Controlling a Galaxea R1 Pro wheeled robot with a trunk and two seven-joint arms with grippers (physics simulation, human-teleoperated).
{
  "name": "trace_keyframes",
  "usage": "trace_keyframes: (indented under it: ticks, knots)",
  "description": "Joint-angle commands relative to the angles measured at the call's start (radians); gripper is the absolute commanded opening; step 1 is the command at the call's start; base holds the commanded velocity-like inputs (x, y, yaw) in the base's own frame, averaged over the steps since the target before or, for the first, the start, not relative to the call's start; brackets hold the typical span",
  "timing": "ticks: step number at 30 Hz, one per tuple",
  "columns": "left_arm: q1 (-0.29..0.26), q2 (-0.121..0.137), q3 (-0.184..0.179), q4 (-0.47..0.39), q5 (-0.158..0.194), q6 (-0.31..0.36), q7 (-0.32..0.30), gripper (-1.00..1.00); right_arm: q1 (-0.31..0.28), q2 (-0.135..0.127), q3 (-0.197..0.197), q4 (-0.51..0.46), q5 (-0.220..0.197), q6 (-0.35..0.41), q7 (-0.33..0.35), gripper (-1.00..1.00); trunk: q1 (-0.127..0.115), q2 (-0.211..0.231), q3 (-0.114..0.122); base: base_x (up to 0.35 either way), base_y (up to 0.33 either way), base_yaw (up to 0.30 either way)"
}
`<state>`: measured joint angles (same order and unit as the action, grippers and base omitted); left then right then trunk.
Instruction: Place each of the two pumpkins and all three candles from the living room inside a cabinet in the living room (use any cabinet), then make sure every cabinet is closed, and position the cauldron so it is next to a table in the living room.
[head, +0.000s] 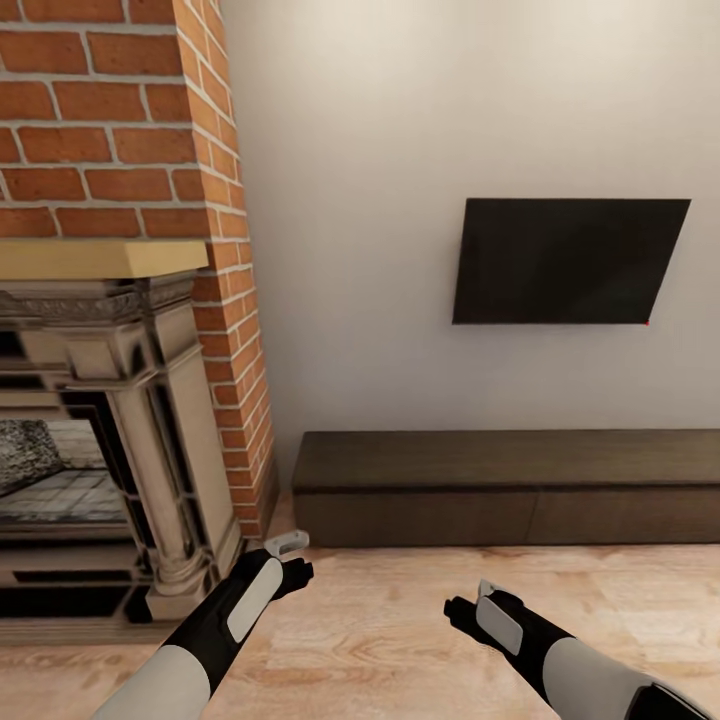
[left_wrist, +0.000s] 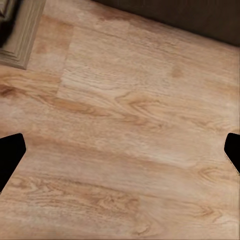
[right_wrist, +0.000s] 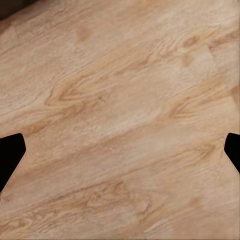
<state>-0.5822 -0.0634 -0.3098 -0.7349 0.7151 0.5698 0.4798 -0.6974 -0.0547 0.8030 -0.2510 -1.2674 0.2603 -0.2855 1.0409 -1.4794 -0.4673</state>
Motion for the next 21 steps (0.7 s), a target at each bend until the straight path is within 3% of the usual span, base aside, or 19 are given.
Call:
trace_keyframes:
  ticks: [1, 21]
  knots:
    - [-0.001, 0.0, -0.003, -0.001, 0.011, 0.001, 0.01, 1.0, -0.001, -0.001, 0.007, -0.004, -0.004, 0.001, -0.006, 1.0, 0.001, -0.001, -0.001, 0.312, -0.085, -0.001]
    - [-0.001, 0.001, -0.003, -0.003, 0.011, 0.003, 0.007, 1.0, -0.001, -0.001, 0.007, -0.003, -0.006, -0.047, -0.005, 1.0, 0.001, -0.001, -0.002, 0.278, -0.184, 0.0]
